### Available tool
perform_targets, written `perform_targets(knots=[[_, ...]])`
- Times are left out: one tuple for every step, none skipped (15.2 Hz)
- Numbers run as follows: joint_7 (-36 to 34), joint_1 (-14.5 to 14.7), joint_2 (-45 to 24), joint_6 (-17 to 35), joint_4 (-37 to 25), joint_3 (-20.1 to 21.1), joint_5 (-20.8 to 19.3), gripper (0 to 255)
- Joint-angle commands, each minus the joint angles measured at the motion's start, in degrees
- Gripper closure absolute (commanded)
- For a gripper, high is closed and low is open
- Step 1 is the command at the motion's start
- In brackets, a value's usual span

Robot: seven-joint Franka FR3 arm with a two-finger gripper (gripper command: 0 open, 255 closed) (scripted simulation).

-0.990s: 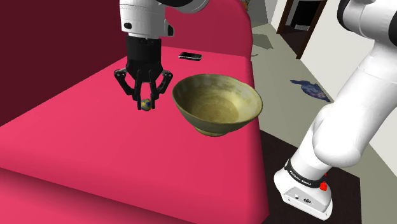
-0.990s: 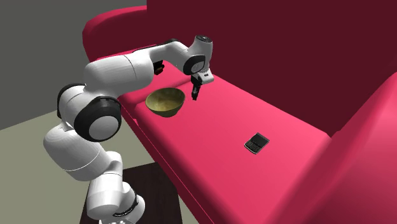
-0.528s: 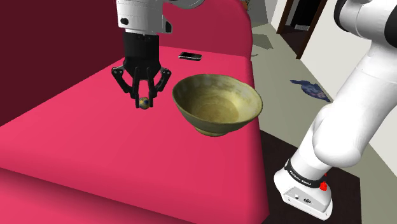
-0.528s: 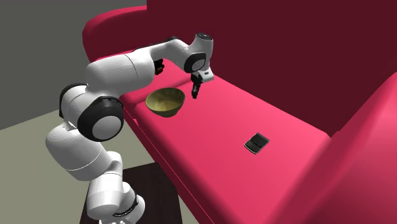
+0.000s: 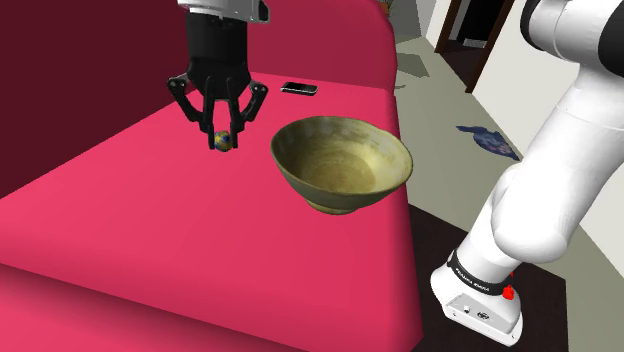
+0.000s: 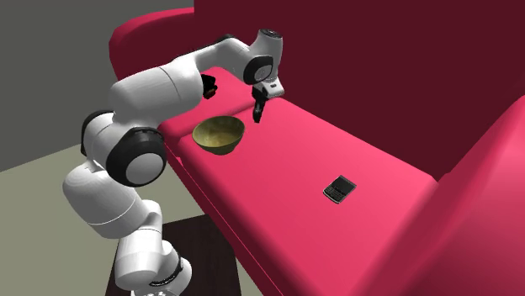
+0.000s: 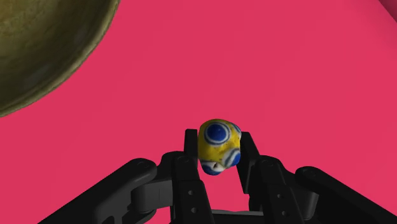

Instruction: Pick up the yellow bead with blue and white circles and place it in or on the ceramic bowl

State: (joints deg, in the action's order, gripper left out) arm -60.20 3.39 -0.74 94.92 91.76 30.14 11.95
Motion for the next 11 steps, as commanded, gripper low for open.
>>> perform_targets(knots=[[-0.5,0.1,-0.5,-1.7,-2.2,0.1,-0.3,255],[-0.7,0.1,-0.8,-2.5,-3.2,0.1,-0.4,255],[-1.0,0.2,-1.0,-3.3,-4.3,0.1,-0.6,255],[-1.2,0.2,-1.3,-4.1,-5.3,0.2,-0.7,255],[-1.5,0.3,-1.6,-4.9,-6.5,0.2,-0.9,255],[-1.8,0.3,-1.9,-5.7,-7.6,0.3,-1.0,255],[-2.0,0.4,-2.3,-6.5,-8.8,0.3,-1.2,255],[-2.3,0.5,-2.7,-7.4,-10.0,0.4,-1.4,255],[-2.6,0.6,-3.1,-8.2,-11.2,0.5,-1.6,255],[-2.9,0.7,-3.5,-9.1,-12.5,0.5,-1.8,255],[-3.2,0.8,-3.9,-10.0,-13.8,0.6,-2.1,255]])
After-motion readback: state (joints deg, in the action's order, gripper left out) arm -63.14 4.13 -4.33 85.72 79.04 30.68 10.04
